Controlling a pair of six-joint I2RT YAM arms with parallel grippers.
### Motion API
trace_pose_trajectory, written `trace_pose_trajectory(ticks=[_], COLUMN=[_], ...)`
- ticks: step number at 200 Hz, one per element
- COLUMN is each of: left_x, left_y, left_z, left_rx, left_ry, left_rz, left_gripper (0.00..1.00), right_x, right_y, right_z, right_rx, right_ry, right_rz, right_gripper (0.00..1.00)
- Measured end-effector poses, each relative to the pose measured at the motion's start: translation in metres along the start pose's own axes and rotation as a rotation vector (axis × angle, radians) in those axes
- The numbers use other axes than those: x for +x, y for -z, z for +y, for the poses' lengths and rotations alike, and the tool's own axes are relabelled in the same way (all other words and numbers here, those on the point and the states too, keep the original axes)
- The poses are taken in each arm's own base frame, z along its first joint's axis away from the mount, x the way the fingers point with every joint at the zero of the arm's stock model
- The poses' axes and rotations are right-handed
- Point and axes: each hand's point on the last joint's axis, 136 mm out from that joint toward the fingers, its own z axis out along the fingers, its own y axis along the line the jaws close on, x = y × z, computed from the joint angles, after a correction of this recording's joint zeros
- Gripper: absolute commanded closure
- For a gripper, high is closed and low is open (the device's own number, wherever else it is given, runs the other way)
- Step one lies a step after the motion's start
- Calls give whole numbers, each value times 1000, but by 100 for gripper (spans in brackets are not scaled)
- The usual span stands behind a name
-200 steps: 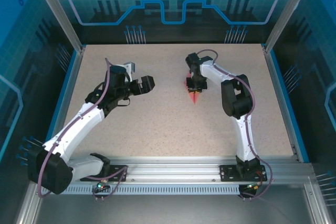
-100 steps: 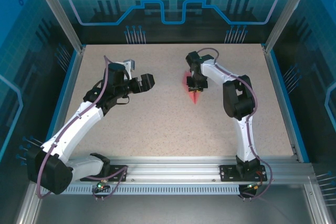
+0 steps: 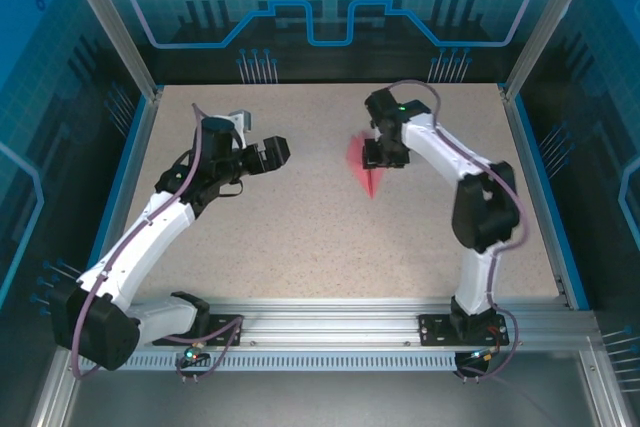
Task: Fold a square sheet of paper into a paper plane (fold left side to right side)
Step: Place the paper plane at the center of the table, then reset both arms
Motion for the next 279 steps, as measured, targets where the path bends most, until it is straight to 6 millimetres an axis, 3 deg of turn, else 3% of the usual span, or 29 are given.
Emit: trace_pose_trajectory(ticks=[30, 54, 86, 124, 149, 189, 238, 279], left_x=[-13, -4, 13, 0, 9, 34, 39, 39], left_y=[-3, -12, -15, -5, -12, -24, -45, -55], left_z=[25, 58, 109, 141, 164, 198, 194, 195], left_rx=[-85, -181, -370, -532, -581, -589, -467, -389], left_ry=[1, -32, -97, -189, -227, -257, -303, -323], left_rz=[-99, -179, -237, -320, -316, -263, -275, -314], left_gripper=[1, 1, 1, 1, 1, 1, 1, 1], right_x=[9, 24, 49, 73, 82, 59, 17, 20], right_y=[66, 82, 63, 20, -8, -34, -32, -45], right_z=[-22, -57, -112, -164, -184, -182, -166, -156], right_rx=[-5, 43, 153, 249, 282, 241, 176, 133], right_ry=[11, -31, -117, -186, -197, -130, -30, 42], right_rz=[-215, -334, -411, -490, -516, -594, -756, -791], right_gripper=[31, 14, 1, 0, 0, 0, 0, 0])
